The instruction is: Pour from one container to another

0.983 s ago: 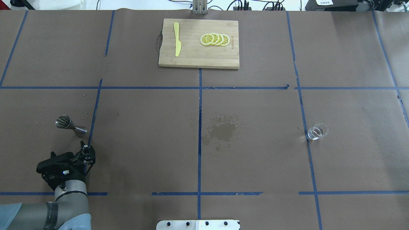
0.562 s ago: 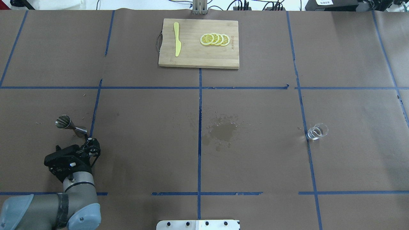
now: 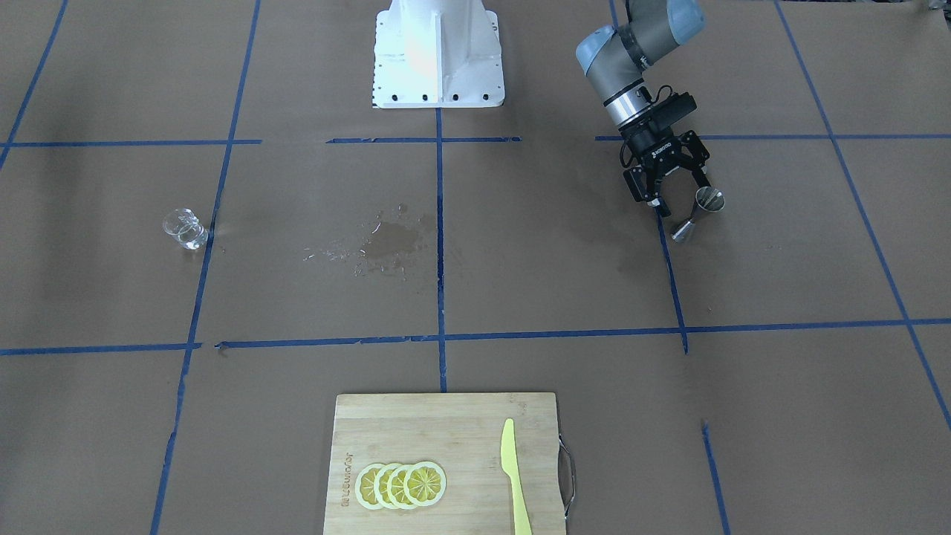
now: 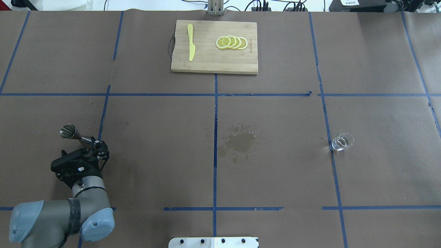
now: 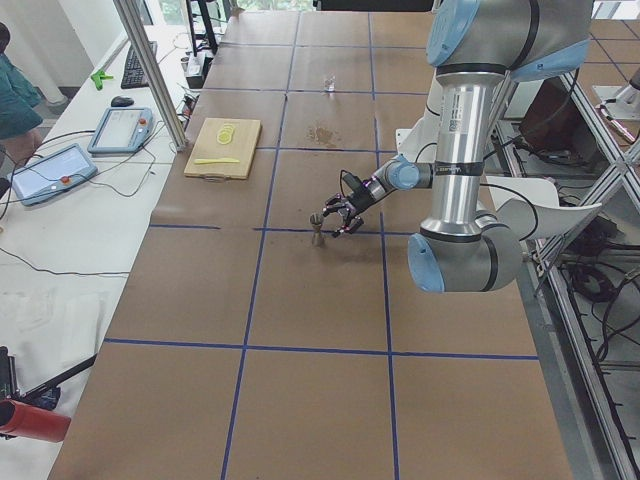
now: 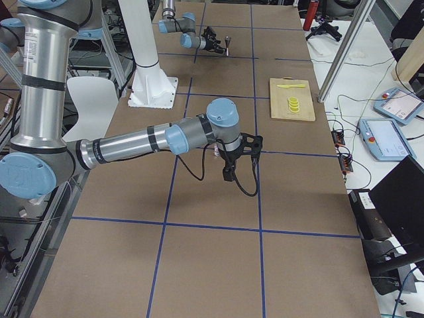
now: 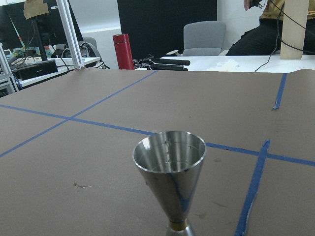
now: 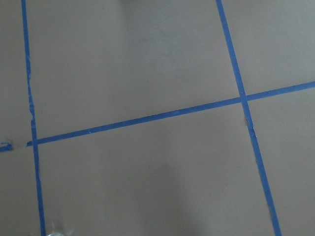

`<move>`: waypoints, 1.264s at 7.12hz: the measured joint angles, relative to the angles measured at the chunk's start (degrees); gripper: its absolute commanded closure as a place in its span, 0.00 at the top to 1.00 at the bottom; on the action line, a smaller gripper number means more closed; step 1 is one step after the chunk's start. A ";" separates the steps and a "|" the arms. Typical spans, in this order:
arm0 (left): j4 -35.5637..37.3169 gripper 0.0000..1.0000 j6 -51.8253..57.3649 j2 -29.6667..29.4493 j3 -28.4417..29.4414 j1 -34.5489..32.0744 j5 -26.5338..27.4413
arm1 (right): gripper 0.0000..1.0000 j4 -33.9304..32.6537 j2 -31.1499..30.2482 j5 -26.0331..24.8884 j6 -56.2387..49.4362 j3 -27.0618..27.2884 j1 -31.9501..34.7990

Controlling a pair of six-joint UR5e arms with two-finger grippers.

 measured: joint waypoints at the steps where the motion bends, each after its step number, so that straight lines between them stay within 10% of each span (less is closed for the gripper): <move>1: 0.00 0.95 -0.67 -0.02 0.80 -0.10 0.09 | 1.00 4.34 -1.42 -2.91 6.04 1.26 -3.27; 9: 0.00 0.89 -3.18 -1.63 5.43 -1.43 2.54 | 1.00 9.09 -2.83 -16.97 26.46 8.41 -21.17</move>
